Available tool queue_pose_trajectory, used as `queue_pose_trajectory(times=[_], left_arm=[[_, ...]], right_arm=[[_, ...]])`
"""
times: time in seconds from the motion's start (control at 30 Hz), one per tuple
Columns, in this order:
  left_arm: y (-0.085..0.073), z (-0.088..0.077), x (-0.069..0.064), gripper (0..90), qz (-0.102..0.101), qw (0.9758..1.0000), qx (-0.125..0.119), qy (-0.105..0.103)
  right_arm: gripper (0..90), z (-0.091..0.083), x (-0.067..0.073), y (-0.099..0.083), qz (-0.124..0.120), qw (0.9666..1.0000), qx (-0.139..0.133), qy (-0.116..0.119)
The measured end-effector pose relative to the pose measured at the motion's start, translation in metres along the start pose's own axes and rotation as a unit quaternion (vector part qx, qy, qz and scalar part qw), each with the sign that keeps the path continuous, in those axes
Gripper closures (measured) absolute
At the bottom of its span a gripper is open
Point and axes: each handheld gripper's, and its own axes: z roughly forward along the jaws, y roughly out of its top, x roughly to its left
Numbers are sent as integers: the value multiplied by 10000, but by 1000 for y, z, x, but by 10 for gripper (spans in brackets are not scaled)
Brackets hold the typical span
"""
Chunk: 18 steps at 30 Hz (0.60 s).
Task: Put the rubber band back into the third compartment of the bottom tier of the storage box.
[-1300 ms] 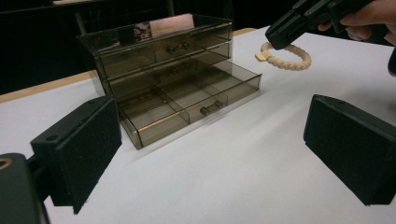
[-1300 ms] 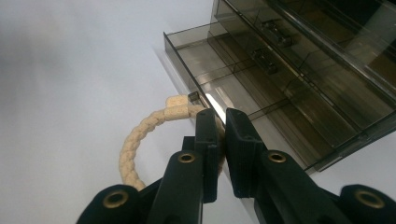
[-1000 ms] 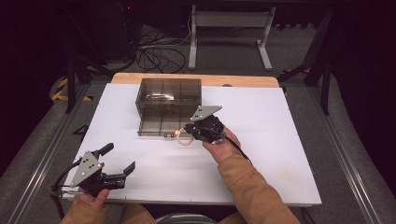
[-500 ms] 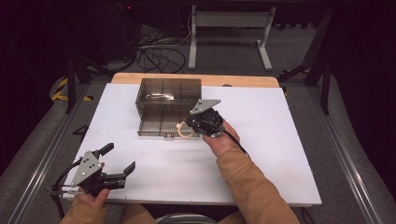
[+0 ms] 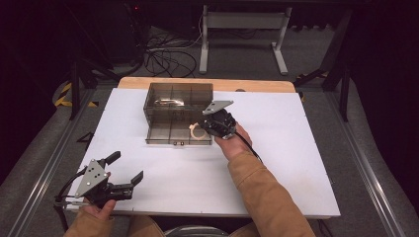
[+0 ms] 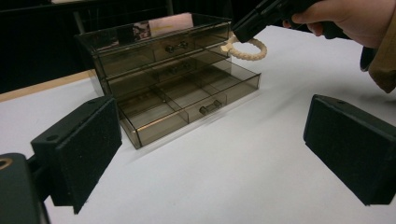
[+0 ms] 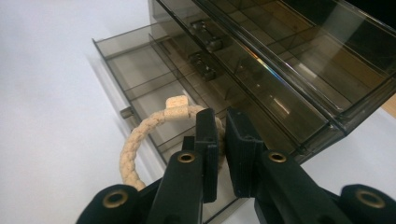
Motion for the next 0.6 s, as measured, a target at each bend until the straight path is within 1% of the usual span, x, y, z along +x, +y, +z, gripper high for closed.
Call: queue_pose_trajectory(times=[0.37, 0.6], left_arm=[[0, 0, 2, 50, 7, 10000, 4, -9], [0, 0, 2, 50, 12, 10000, 11, -8]], right_arm=[[838, 16, -9, -7, 35, 9997, 61, -234], [838, 25, -11, -10, 52, 9994, 127, -314]])
